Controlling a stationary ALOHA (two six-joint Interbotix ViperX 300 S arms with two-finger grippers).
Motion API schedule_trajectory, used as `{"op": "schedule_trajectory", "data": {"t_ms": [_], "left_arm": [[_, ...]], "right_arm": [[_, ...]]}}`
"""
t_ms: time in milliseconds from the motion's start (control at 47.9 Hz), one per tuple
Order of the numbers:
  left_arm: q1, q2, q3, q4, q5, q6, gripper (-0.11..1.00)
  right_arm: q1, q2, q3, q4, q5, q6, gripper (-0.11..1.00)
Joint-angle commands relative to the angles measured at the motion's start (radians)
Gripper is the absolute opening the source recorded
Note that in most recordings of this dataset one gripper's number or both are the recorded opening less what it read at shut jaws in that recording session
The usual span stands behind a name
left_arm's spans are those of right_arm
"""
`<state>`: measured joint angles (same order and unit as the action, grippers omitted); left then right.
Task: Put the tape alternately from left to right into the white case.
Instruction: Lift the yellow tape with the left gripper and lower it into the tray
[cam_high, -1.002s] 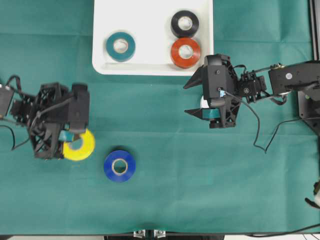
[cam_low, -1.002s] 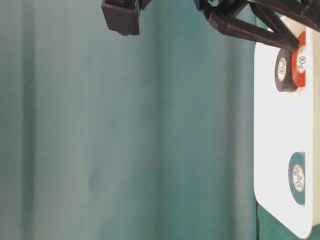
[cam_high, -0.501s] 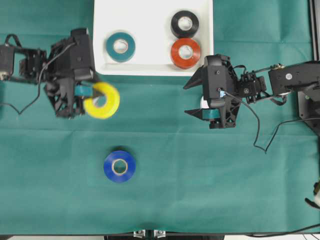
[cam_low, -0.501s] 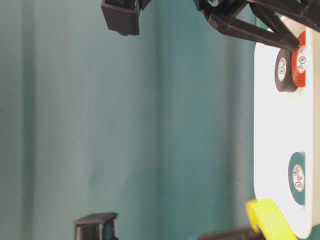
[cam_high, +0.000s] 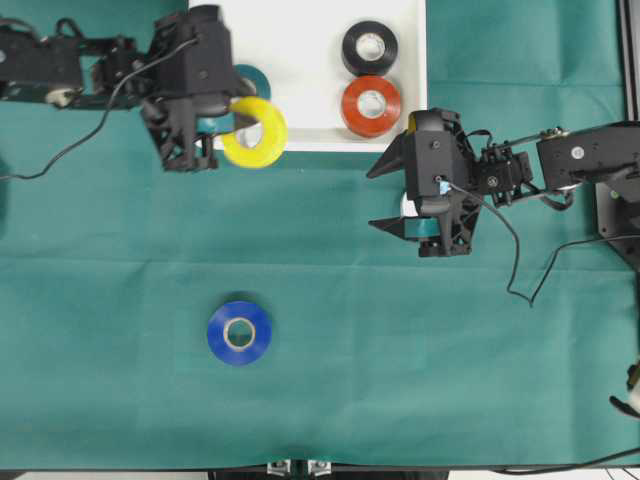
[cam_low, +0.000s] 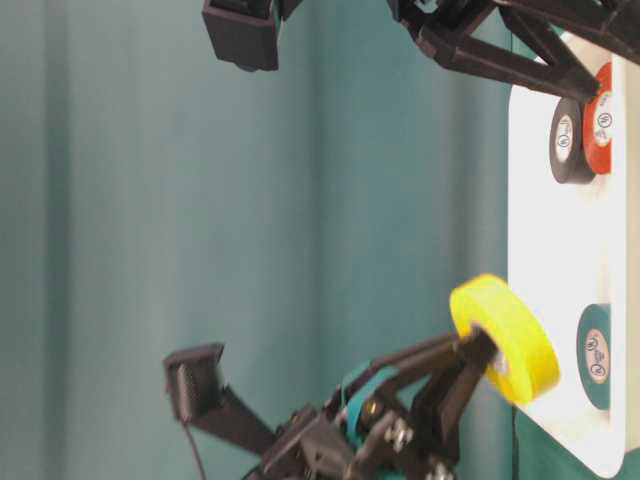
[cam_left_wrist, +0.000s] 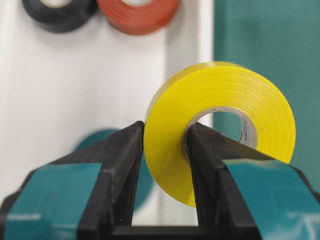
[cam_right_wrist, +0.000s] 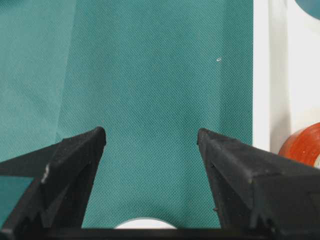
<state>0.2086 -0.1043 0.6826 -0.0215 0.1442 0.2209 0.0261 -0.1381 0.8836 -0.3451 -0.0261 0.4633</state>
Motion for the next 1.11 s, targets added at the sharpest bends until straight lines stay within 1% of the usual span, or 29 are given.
{"op": "schedule_trajectory", "data": {"t_ms": [0, 125, 271, 459, 585, 793, 1086], "left_arm": [[0.023, 0.018, -0.054, 0.002, -0.02, 0.014, -0.03], [0.046, 0.077, -0.103, 0.002, -0.023, 0.051, -0.03], [0.055, 0.15, -0.164, 0.002, -0.023, 0.089, -0.03], [0.058, 0.215, -0.218, 0.002, -0.023, 0.104, -0.03], [0.064, 0.242, -0.235, 0.002, -0.023, 0.104, -0.03], [0.074, 0.278, -0.236, 0.002, -0.023, 0.104, -0.03], [0.077, 0.282, -0.238, 0.002, -0.018, 0.109, -0.03]], "right_arm": [[0.002, -0.011, -0.021, 0.0, -0.008, 0.0, 0.82], [0.002, -0.008, -0.023, 0.0, -0.011, 0.0, 0.82], [0.002, -0.008, -0.02, 0.0, -0.017, 0.0, 0.82], [0.002, -0.008, -0.017, 0.0, -0.018, 0.0, 0.82], [0.002, -0.008, -0.015, -0.002, -0.018, 0.0, 0.82], [0.002, -0.008, -0.014, -0.002, -0.02, 0.0, 0.82], [0.002, -0.008, -0.014, 0.0, -0.018, 0.0, 0.82]]}}
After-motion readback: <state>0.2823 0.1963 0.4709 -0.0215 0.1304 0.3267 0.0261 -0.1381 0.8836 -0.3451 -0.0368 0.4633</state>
